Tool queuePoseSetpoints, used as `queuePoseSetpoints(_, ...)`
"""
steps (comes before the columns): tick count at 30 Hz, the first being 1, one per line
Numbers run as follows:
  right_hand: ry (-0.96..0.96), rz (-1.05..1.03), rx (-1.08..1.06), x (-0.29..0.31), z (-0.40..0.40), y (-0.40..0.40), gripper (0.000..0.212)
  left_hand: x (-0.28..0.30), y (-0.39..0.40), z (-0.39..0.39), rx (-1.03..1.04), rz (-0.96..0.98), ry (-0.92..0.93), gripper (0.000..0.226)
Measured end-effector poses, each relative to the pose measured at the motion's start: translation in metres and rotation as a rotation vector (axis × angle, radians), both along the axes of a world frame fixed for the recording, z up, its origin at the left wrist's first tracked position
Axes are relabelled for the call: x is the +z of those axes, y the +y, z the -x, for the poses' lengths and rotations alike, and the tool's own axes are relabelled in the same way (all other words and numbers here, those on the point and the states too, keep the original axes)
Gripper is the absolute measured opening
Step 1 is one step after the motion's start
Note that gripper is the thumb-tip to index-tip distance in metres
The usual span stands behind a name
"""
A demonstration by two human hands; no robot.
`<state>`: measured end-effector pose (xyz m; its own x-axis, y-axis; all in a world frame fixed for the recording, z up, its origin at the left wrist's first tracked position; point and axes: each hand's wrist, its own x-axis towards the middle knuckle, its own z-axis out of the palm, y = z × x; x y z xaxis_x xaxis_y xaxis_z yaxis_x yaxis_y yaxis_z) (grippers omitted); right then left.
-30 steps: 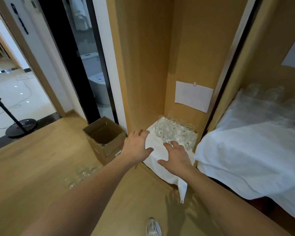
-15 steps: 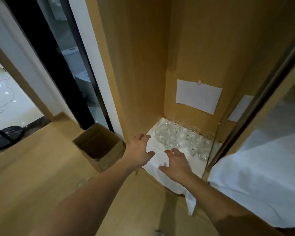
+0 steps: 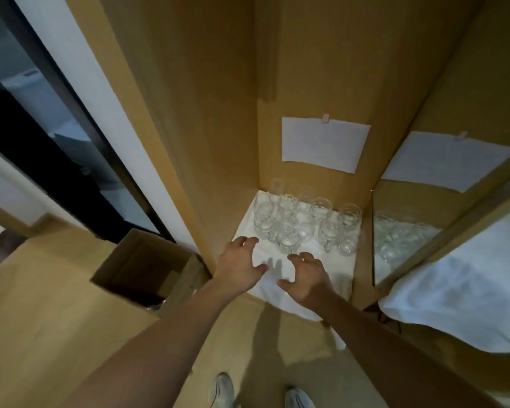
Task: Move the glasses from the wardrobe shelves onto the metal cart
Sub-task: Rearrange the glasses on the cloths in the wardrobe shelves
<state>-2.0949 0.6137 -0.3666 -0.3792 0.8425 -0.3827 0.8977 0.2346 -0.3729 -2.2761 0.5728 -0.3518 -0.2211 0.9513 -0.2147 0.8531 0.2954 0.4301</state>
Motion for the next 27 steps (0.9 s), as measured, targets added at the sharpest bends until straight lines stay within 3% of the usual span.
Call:
queuePoseSetpoints(16, -0.056, 0.069, -0.269, -0.028, 0.061, -0.004, 0.077, -0.032, 0.054, 0.069, -0.102, 0.079, -0.191, 0.069)
queuePoseSetpoints(27, -0.041, 0.175, -0.319, -0.074, 0.051, 0.093, 0.073, -0.080, 0.140, 0.058, 0.031, 0.237, -0.287, 0.069)
